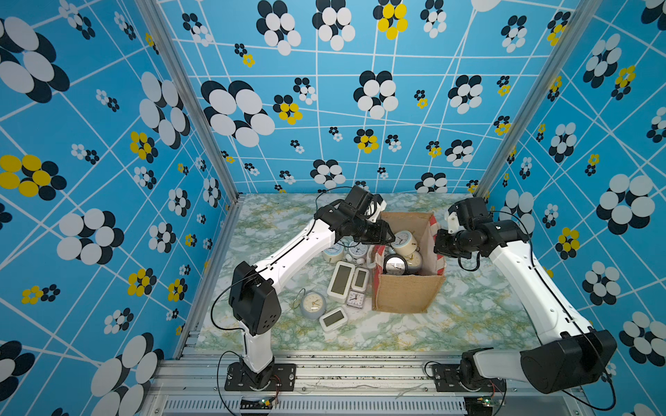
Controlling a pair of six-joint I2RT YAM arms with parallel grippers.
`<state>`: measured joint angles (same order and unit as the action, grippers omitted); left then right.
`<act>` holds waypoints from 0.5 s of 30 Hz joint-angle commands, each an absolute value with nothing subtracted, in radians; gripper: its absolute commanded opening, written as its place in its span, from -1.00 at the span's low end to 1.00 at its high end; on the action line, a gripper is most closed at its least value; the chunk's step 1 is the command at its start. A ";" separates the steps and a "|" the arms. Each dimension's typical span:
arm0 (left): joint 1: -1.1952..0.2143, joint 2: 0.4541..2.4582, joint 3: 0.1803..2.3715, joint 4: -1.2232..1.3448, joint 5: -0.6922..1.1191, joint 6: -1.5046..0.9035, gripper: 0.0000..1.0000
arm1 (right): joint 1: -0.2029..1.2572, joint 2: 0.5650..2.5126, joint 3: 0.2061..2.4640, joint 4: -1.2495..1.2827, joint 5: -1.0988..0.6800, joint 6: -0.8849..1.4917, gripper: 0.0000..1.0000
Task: Put the alarm clock into the canvas bag
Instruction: Adjust the canvas bag at the center of the board, then pick up the alarm from the center of the board.
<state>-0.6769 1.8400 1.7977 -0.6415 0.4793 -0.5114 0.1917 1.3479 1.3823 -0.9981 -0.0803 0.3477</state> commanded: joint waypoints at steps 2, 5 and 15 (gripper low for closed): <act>-0.620 1.779 1.837 -0.634 0.435 -0.463 0.07 | 0.196 1.324 1.382 -1.022 -0.055 0.335 -1.00; -0.595 1.789 1.867 -0.672 0.322 -0.414 0.20 | 0.196 1.323 1.384 -1.022 -0.057 0.337 -1.00; -0.517 1.938 1.884 -0.579 -0.034 -0.415 0.67 | 0.196 1.326 1.399 -1.021 -0.057 0.336 -1.00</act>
<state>-0.5308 1.8622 1.8568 -0.6178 0.1040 -0.4248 0.1925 1.3479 1.3827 -0.9985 -0.0799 0.3477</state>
